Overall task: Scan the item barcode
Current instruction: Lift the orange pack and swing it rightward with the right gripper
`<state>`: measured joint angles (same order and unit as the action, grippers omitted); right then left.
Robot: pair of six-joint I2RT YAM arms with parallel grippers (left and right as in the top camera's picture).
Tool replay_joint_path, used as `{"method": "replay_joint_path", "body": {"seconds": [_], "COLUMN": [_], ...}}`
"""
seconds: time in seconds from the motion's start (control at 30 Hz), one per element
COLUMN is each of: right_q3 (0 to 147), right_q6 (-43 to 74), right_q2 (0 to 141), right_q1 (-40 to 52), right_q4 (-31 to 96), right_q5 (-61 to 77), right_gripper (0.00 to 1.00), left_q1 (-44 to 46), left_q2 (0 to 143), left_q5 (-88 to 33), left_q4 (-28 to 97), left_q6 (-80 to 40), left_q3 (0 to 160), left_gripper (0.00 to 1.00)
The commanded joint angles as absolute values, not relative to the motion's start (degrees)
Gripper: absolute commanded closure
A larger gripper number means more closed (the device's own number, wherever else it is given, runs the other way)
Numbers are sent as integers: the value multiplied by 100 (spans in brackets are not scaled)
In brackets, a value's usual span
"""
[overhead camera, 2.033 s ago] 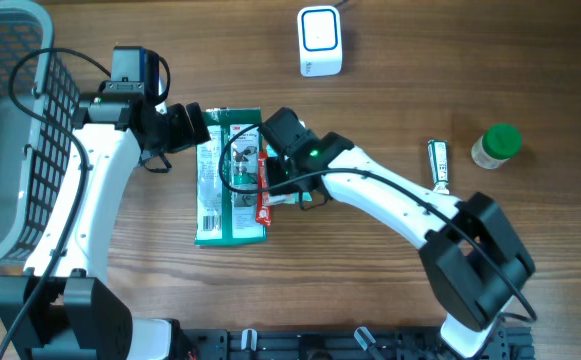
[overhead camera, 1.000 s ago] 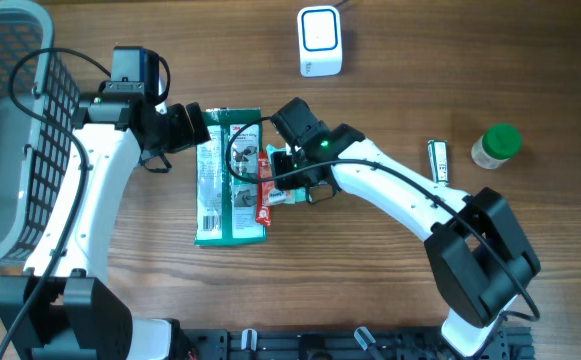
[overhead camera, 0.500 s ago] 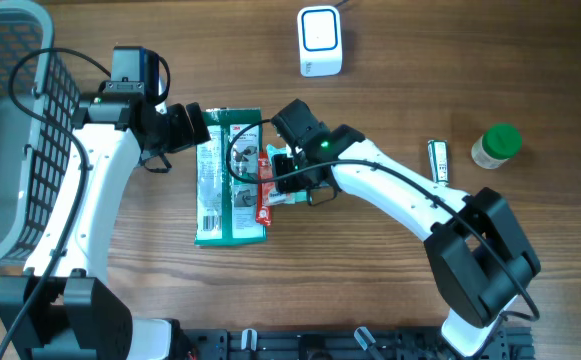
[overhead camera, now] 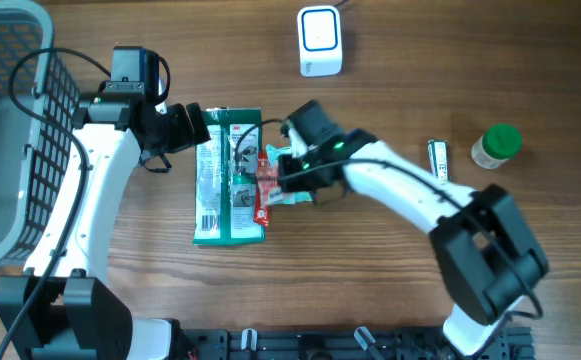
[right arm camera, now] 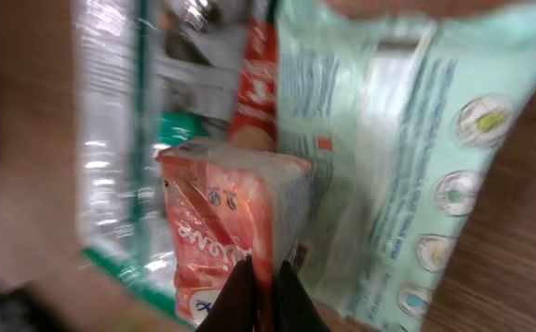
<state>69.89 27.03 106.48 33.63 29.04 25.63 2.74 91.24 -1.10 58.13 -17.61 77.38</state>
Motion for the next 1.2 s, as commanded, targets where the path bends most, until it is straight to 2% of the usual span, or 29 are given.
{"method": "replay_joint_path", "body": {"seconds": [0.0, 0.13, 0.33, 0.73, 1.17], "right_q3": [7168, 7166, 7148, 7153, 7153], "right_q6": [1739, 1026, 425, 449, 749], "right_q2": [9889, 9802, 9802, 9393, 8600], "right_q1": [2381, 1605, 1079, 600, 576], "right_q4": [2967, 3120, 3262, 3997, 3990], "right_q5": [5170, 7450, 9194, 9306, 9301], "right_gripper": [96, 96, 96, 96, 96], "left_q1": [287, 287, 287, 287, 287], "left_q2": [9131, 9131, 9131, 9131, 9131], "left_q5": [-36, -36, -36, -36, -36], "left_q4": [5813, 5813, 5813, 5813, 5813], "left_q6": [-1671, -1671, -1671, -1671, -1673], "left_q3": [7784, 7784, 7784, 7784, 7784], "left_gripper": [0, 0, 0, 0, 0]}}
